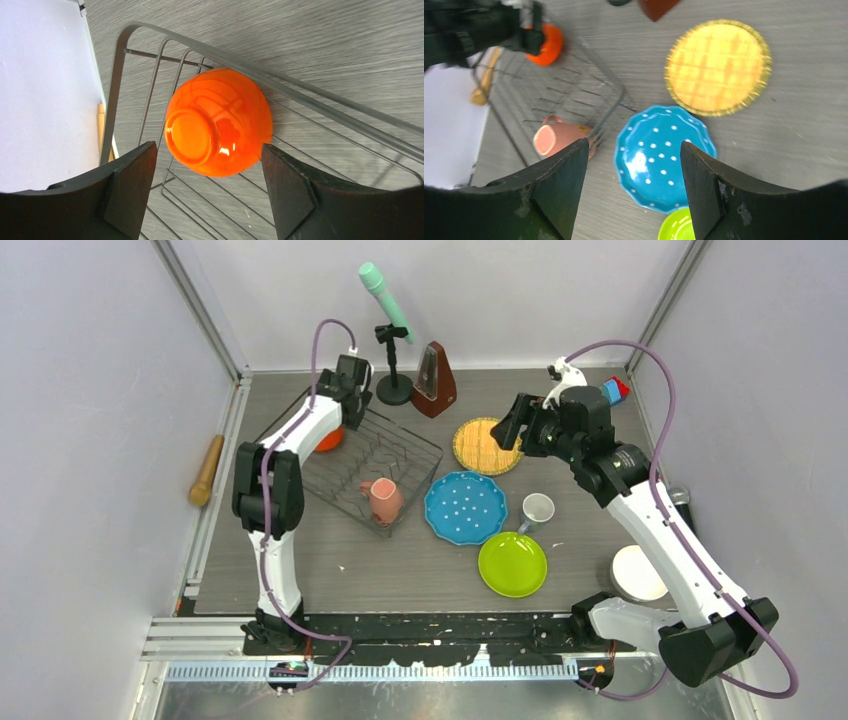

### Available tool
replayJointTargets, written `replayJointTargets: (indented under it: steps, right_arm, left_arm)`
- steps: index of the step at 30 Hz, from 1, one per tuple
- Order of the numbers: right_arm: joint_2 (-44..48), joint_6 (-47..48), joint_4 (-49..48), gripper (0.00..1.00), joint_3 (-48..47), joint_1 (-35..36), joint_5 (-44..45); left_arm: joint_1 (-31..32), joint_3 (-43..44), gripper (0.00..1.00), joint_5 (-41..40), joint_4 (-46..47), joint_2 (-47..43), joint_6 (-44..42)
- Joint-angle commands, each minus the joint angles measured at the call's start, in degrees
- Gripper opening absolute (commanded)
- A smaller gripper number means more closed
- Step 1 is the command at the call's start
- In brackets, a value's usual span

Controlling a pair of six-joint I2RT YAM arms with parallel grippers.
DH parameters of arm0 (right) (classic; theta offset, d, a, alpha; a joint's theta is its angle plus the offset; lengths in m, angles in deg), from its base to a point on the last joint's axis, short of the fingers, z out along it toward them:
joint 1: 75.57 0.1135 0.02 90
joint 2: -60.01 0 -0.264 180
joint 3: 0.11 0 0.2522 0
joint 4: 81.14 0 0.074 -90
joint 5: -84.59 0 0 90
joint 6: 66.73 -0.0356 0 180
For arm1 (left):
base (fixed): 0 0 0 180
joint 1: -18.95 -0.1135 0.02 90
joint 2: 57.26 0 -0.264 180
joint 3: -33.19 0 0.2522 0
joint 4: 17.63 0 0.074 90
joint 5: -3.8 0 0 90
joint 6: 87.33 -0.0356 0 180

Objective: Load the mixed dishes into the dish rack

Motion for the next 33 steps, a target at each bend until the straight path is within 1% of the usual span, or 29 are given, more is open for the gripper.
replayJointTargets:
  steps: [1,5,9,10,11,12,14,16,21,25,28,32,33]
  right_arm:
    - [0.3,-4.0,8.0,0.74,-0.8,-0.2,15.9]
    - [-0.2,-7.0,17.1,0.8,-1.6,-0.2,21.5]
    - [-0.5,-9.8,24.8,0.85,-2.4,-0.2,25.2]
    - [-0.6,-10.3,27.4,0.94,-2.9,-0.2,25.7]
    - [-0.8,-11.2,28.8,0.97,-3.1,-0.2,27.0]
    - [-0.8,-11.5,30.5,0.99,-3.0,-0.3,27.8]
    - [-0.1,-12.1,31.6,1.0,-1.7,-0.6,28.9]
    - [1.3,-14.4,32.0,0.97,0.4,-1.7,29.7]
    - [4.8,-20.2,34.2,0.9,3.8,-8.1,32.9]
    - [6.2,-21.9,36.6,0.88,5.9,-16.9,32.4]
    - [8.7,-23.2,36.7,0.85,8.1,-25.8,31.4]
    - [9.3,-23.7,36.0,0.83,10.9,-34.7,29.4]
    - [9.1,-23.6,35.3,0.83,11.9,-35.8,29.2]
  left_arm:
    - [0.5,2.9,0.81,6.0,-5.2,-9.8,8.7]
    - [1.5,2.5,0.84,10.7,-11.9,-15.1,14.9]
    - [1.6,0.2,0.9,20.7,-16.8,-21.0,22.1]
    - [1.6,-0.9,0.92,22.5,-17.1,-22.6,23.5]
    - [1.6,-2.2,0.98,22.4,-17.4,-24.1,25.6]
    - [1.6,-3.3,0.99,21.1,-17.8,-25.7,27.6]
    - [1.3,-5.8,1.0,22.2,-17.6,-28.7,28.6]
    - [1.1,-8.2,1.0,24.9,-17.0,-31.3,28.9]
    - [0.8,-12.5,1.0,33.0,-17.4,-36.7,29.4]
    - [0.8,-15.8,1.0,40.2,-17.1,-40.0,30.8]
    - [0.8,-19.4,1.0,46.0,-15.3,-43.1,32.1]
    - [0.9,-24.6,0.98,51.6,-10.7,-47.2,38.4]
    - [1.0,-26.0,0.97,55.0,-9.0,-48.1,39.7]
